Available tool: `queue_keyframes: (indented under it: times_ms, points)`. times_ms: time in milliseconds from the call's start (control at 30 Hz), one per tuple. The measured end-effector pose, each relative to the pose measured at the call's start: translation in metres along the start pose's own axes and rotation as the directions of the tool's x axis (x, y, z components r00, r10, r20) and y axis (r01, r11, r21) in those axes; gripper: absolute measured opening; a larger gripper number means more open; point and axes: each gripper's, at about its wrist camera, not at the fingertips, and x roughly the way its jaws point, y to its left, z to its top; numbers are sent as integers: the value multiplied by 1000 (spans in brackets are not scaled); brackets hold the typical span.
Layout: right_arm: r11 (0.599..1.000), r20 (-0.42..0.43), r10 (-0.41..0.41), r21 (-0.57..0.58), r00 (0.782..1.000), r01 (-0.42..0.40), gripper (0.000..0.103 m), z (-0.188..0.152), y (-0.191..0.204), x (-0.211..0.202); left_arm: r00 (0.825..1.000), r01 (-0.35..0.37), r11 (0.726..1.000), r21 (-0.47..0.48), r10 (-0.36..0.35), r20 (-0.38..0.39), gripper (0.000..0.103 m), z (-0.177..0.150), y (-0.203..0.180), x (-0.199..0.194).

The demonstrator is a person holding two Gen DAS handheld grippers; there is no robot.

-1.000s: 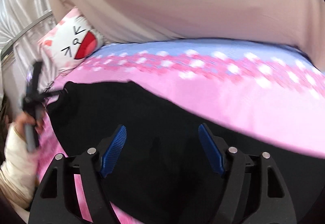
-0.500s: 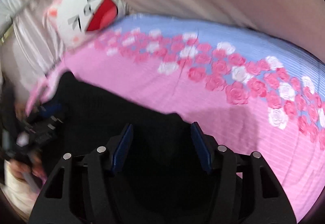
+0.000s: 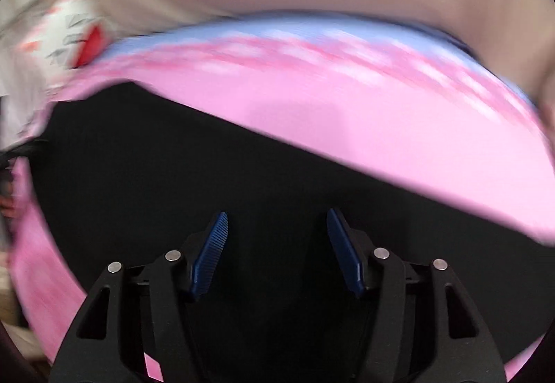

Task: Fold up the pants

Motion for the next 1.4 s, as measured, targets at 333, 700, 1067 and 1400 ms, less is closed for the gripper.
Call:
queue_keyframes:
  times_ms: [333, 700, 1067, 1400]
  points:
    - [870, 60, -310, 419, 949, 258, 35, -77, -210, -124, 998, 55, 986, 157, -57, 7, 69, -28, -85, -37]
    - [901, 10, -345, 284, 938, 328, 9, -64, -204, -100, 992, 120, 947, 298, -123, -9, 70, -36, -175, -48]
    - [876, 74, -360, 369, 930, 310, 12, -69, -213, -130, 990, 143, 935, 324, -135, -47, 72, -51, -193, -42]
    - [936, 24, -282, 228, 959, 270, 10, 1, -195, -37, 984, 177, 932, 316, -161, -75, 73, -63, -192, -37]
